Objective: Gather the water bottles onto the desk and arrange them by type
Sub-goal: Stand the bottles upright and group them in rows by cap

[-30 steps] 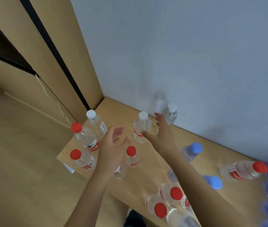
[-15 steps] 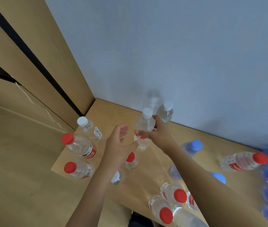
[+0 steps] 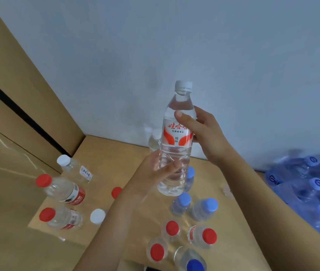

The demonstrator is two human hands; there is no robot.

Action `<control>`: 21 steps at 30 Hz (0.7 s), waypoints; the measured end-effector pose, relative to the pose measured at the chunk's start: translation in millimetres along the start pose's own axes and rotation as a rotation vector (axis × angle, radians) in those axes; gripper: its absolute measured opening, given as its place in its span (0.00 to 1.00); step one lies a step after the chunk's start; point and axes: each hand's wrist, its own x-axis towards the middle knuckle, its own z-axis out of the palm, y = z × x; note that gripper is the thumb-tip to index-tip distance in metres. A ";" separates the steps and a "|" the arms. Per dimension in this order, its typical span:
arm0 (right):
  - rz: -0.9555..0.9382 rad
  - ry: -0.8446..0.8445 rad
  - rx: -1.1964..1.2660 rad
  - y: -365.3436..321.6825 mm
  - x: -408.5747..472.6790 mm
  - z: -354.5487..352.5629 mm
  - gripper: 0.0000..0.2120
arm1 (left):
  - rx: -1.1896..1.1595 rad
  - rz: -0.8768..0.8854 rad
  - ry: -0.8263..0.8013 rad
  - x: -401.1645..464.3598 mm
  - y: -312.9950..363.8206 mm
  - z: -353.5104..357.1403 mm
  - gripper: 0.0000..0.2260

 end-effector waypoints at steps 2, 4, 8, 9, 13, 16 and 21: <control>-0.022 0.014 -0.023 -11.0 -4.9 -17.8 0.21 | -0.010 0.032 -0.015 5.6 6.1 16.3 0.19; -0.035 0.023 -0.046 -18.2 -10.4 -36.2 0.18 | -0.005 0.045 -0.038 12.9 11.2 32.5 0.17; -0.045 0.051 -0.058 -24.9 -22.0 -70.8 0.17 | 0.049 0.058 -0.071 26.0 18.2 63.7 0.19; -0.045 0.060 -0.063 -25.5 -24.9 -79.3 0.17 | 0.069 0.061 -0.078 29.0 19.1 71.0 0.20; -0.043 0.075 -0.097 -27.7 -36.1 -117.8 0.18 | 0.133 0.045 -0.137 44.4 23.2 99.8 0.23; -0.035 0.088 -0.152 -28.6 -43.4 -151.9 0.22 | 0.208 0.029 -0.210 62.1 26.7 121.2 0.23; -0.038 0.095 -0.275 -21.0 -52.3 -200.6 0.21 | 0.323 -0.012 -0.258 106.4 19.9 150.8 0.20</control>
